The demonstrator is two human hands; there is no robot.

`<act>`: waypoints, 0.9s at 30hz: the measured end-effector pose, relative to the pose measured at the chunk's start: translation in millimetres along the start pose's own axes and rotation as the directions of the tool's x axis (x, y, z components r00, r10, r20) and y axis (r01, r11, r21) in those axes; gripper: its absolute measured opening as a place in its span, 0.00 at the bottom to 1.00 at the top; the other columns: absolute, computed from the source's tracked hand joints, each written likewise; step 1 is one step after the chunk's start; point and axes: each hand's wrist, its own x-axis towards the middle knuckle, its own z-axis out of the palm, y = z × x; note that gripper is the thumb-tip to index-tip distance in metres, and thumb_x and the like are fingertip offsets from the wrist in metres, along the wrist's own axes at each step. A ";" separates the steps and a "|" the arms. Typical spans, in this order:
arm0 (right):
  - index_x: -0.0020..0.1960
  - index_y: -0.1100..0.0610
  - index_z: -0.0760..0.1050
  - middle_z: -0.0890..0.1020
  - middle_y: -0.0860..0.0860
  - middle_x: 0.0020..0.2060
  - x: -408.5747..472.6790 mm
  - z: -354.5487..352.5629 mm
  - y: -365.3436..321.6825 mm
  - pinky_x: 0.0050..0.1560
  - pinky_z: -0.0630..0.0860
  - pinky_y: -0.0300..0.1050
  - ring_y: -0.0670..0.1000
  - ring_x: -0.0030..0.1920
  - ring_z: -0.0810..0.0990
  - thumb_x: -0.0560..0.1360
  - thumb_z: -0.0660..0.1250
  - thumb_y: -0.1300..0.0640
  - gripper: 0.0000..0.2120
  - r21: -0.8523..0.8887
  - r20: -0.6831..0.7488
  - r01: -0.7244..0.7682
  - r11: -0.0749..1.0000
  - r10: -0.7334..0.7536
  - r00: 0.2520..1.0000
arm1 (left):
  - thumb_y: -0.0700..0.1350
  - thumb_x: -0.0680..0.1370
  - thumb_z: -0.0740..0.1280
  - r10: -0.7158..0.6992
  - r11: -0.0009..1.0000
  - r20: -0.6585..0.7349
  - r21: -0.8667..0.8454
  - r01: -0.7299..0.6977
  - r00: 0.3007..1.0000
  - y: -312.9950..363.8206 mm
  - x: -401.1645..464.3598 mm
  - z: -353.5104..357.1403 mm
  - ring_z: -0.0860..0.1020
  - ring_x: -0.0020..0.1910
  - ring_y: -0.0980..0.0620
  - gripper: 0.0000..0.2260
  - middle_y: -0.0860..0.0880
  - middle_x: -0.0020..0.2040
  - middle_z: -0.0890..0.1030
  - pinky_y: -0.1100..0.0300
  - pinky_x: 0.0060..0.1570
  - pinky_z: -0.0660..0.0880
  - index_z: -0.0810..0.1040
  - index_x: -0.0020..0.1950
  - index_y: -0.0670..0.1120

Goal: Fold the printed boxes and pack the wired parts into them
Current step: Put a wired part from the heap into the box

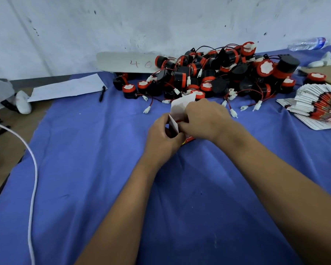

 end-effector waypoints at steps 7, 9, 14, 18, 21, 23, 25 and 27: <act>0.33 0.53 0.65 0.72 0.51 0.32 6.0 -8.6 -8.1 0.28 0.63 0.42 0.51 0.31 0.70 0.74 0.70 0.42 0.22 0.007 0.107 -0.035 0.999 0.034 0.994 | 0.46 0.69 0.82 -0.080 0.990 0.011 0.114 0.078 0.997 -5.1 4.8 2.4 0.78 0.43 0.61 0.23 0.57 0.47 0.81 0.70 0.40 0.72 0.77 0.60 0.47; 0.35 0.53 0.63 0.70 0.51 0.33 7.7 -8.7 -12.1 0.28 0.63 0.42 0.51 0.31 0.69 0.74 0.72 0.43 0.22 -0.011 0.105 -0.056 0.998 0.057 0.993 | 0.46 0.69 0.83 -0.083 0.990 -0.005 0.114 0.083 0.997 -5.9 5.0 1.7 0.78 0.43 0.60 0.23 0.58 0.46 0.81 0.66 0.41 0.73 0.77 0.59 0.46; 0.36 0.56 0.66 0.69 0.51 0.33 7.8 -9.4 -11.6 0.27 0.60 0.41 0.49 0.30 0.66 0.72 0.72 0.51 0.16 -0.048 0.049 -0.072 0.996 0.074 0.996 | 0.47 0.68 0.83 -0.067 0.987 0.017 0.148 0.063 0.998 -3.5 6.9 -1.6 0.79 0.40 0.61 0.36 0.61 0.45 0.79 0.70 0.37 0.73 0.68 0.70 0.54; 0.36 0.55 0.65 0.70 0.51 0.34 6.5 -9.6 -11.3 0.28 0.59 0.41 0.49 0.31 0.67 0.73 0.69 0.51 0.15 -0.119 0.023 -0.042 0.992 0.045 0.999 | 0.44 0.71 0.80 0.059 0.976 0.026 0.210 -0.063 0.998 -5.0 2.0 -2.0 0.80 0.43 0.58 0.47 0.58 0.53 0.79 0.66 0.39 0.77 0.52 0.78 0.62; 0.39 0.55 0.69 0.71 0.51 0.35 8.4 -11.2 -9.9 0.32 0.64 0.43 0.52 0.35 0.71 0.77 0.67 0.51 0.12 -0.120 0.072 -0.014 0.993 0.022 0.997 | 0.41 0.74 0.76 0.172 0.914 0.029 0.368 -0.170 0.985 0.0 -0.7 -0.3 0.79 0.51 0.47 0.38 0.50 0.71 0.67 0.52 0.44 0.79 0.59 0.75 0.61; 0.40 0.57 0.70 0.72 0.51 0.34 9.7 -16.7 -8.8 0.32 0.67 0.45 0.50 0.33 0.71 0.78 0.66 0.54 0.10 -0.104 0.164 -0.013 0.995 0.030 0.986 | 0.41 0.75 0.74 0.202 0.843 0.077 0.495 -0.213 0.976 3.6 -2.4 0.5 0.78 0.49 0.44 0.26 0.49 0.74 0.63 0.52 0.37 0.76 0.69 0.69 0.55; 0.37 0.57 0.68 0.73 0.51 0.32 9.8 -24.4 -7.4 0.30 0.66 0.42 0.49 0.31 0.71 0.78 0.65 0.58 0.12 -0.092 0.242 -0.009 0.996 0.031 0.970 | 0.41 0.76 0.71 0.175 0.796 0.086 0.574 -0.192 0.981 8.0 -5.1 2.1 0.76 0.51 0.43 0.18 0.47 0.76 0.62 0.54 0.34 0.69 0.74 0.64 0.53; 0.35 0.57 0.70 0.75 0.51 0.29 9.6 -30.8 -5.7 0.27 0.67 0.40 0.48 0.30 0.73 0.78 0.63 0.62 0.13 -0.075 0.324 -0.001 0.997 0.026 0.946 | 0.39 0.76 0.69 0.144 0.759 0.067 0.633 -0.153 0.987 13.4 -7.6 6.7 0.75 0.56 0.41 0.15 0.45 0.77 0.60 0.55 0.36 0.65 0.76 0.60 0.53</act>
